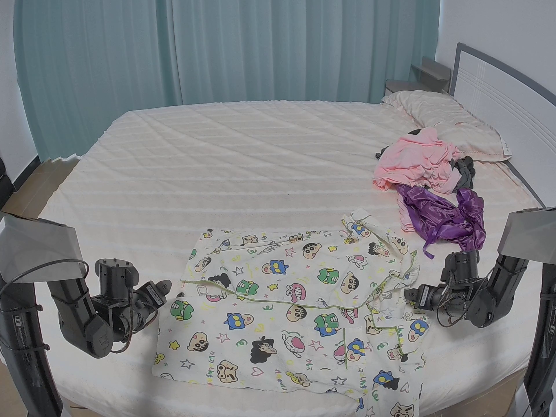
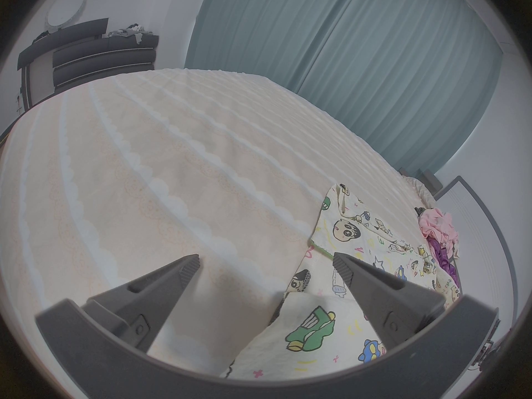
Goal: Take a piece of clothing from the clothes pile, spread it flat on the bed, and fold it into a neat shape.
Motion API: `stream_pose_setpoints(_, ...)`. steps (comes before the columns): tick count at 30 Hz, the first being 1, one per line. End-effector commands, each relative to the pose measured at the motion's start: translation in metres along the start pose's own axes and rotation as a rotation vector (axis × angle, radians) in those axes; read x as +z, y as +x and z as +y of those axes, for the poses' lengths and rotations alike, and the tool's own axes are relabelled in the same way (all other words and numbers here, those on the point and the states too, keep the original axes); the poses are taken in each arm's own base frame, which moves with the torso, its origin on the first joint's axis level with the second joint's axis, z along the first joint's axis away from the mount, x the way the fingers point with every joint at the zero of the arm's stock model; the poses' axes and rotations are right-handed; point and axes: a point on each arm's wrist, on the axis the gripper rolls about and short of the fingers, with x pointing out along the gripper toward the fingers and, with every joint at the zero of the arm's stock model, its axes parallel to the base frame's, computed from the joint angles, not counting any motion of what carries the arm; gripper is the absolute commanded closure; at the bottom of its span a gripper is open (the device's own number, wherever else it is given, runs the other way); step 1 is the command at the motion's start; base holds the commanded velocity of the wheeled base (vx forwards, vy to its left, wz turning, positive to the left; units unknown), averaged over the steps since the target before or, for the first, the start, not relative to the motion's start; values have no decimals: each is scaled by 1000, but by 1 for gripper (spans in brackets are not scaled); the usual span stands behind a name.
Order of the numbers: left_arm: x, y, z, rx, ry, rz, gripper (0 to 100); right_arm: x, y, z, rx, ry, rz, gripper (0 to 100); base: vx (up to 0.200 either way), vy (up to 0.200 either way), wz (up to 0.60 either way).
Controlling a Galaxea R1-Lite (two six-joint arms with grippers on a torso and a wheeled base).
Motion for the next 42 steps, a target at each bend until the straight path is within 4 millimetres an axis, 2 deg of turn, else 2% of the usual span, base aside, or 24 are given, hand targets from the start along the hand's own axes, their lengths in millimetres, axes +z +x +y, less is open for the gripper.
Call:
stream_pose_setpoints(1,0,0,0,1,0,1,0,-1,3,2,7,-4,5,100,0,0,0)
stream_pose_setpoints(10,0,0,0,2,2,0,0,2,-9,2,17,10,-16,100,0,0,0)
stream_pose_setpoints(20,0,0,0,0,4,-1,0,8,-25,-7,0,38,-42,100,0,0,0)
stream_pose_setpoints(26,-1,-1,-1,0,7,1,0,22,-35,-36,-56,98,-107,100,0,0,0)
stream_pose_setpoints(32,-2,-2,-1,-1,14,3,0,20,-39,-57,-103,137,-118,100,0,0,0)
stream_pose_setpoints(42,-2,-3,-1,1,14,3,0,20,-36,-66,-119,160,-135,100,0,0,0)
